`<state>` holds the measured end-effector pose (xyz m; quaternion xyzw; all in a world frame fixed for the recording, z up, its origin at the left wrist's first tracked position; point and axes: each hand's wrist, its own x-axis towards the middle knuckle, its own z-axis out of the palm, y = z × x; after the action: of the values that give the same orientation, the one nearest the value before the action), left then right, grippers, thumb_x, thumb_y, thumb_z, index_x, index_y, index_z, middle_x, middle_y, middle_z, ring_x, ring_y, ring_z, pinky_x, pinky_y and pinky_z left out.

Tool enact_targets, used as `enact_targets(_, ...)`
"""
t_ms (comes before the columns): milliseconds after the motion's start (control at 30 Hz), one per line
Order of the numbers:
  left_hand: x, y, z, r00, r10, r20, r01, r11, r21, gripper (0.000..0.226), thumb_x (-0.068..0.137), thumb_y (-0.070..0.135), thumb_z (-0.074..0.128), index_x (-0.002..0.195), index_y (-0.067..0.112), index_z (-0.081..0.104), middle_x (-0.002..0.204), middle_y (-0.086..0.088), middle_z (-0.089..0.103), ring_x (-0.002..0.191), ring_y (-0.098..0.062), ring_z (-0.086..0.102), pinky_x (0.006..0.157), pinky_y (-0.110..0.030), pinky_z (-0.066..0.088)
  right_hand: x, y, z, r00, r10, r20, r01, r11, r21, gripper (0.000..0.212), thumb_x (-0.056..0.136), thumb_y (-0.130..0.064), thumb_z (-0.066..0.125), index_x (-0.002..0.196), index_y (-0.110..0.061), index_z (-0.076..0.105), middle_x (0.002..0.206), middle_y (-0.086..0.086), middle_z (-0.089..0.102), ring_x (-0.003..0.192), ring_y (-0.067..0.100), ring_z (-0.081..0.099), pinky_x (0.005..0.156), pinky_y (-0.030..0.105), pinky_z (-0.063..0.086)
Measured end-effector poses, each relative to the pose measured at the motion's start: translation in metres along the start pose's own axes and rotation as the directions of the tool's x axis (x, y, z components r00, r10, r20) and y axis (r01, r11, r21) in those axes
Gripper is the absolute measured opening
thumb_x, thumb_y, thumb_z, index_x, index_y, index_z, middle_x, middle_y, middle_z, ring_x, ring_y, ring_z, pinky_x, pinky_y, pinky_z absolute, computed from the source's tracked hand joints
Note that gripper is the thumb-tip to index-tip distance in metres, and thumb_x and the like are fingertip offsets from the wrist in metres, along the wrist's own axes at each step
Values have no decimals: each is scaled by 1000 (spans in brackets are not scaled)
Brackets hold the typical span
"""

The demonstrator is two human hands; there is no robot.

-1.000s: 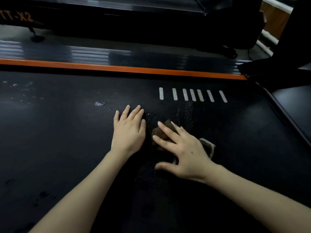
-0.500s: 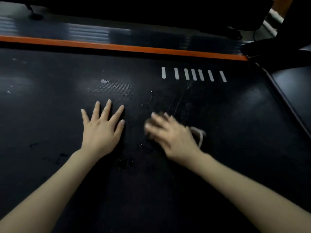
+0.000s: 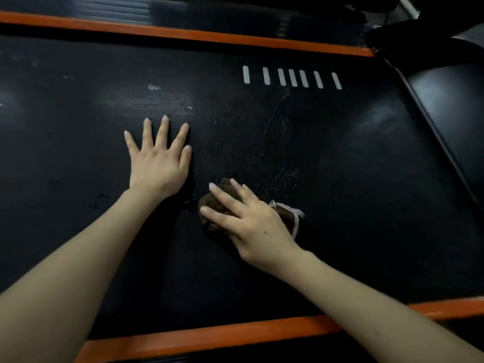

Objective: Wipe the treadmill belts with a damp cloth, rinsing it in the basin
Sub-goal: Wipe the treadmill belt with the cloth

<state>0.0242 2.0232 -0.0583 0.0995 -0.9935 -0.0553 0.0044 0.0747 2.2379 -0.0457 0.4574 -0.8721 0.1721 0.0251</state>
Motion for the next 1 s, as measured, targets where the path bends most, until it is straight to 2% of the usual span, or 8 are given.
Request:
enact_targets(100,-2,-4,0,999,21,-30,-21,1000,-22,52,99,48,17,150,36,16,160,-5,8,146,-31,-2,113,-59,-5,-24,25,-15,999,28,44,-26,999,-32,53,80,-12,37,129,-19,57,144,12,42,130,45,39,106,51,28)
enact_targets(200,-3,-2,2,999,15,-30,-16,1000,-14,53,99,48,16,150,35,15,160,-6,6,146,-31,-3,113,-59,-7,-47,73,-38,922,375,-99,-379,925,-26,51,82,-6,43,130,-17,55,144,12,41,131,45,36,104,62,32)
enact_targets(267,-4,1,2,1000,12,-28,-13,1000,-13,54,99,47,16,151,32,16,160,-8,7,146,-34,-3,112,-61,-7,-51,72,-41,849,507,-152,-511,859,12,47,83,-11,49,129,-17,56,145,12,40,132,46,33,101,64,34)
enact_targets(400,-2,1,0,1000,6,-19,-6,1000,-3,54,99,47,15,151,32,14,160,-9,5,145,-35,-4,111,-63,-7,-32,4,-10,973,216,-79,-215,976,17,49,80,-13,40,125,-16,61,142,15,45,127,52,37,103,62,29)
enact_targets(533,-2,-2,-2,1000,15,-1,-15,1000,4,55,98,50,13,151,34,13,160,-6,5,146,-33,-4,112,-61,-7,-39,-9,-11,998,14,65,-20,996,85,51,82,-7,53,130,-21,56,148,9,36,136,43,28,110,52,24)
enact_targets(600,-2,-4,0,1000,23,-5,-23,1000,8,54,98,51,12,150,36,13,160,-6,6,146,-32,-4,112,-60,-6,-64,15,-26,993,20,115,-30,995,91,53,81,-5,51,132,-21,53,149,8,33,137,40,27,109,55,24)
enact_targets(767,-1,-3,2,1000,23,-3,-23,1000,-2,55,98,50,13,151,34,14,160,-8,5,146,-34,-4,111,-62,-7,-120,69,-72,953,268,142,-286,949,132,52,89,-16,49,138,-29,37,153,-3,25,145,23,15,113,58,20)
enact_targets(1000,-1,0,0,1000,13,10,-13,1000,8,55,99,49,13,151,32,13,160,-9,4,145,-36,-5,110,-64,-7,-77,-4,-33,967,-114,230,52,964,262,36,93,-25,48,127,-19,59,148,5,36,142,33,18,115,50,14)
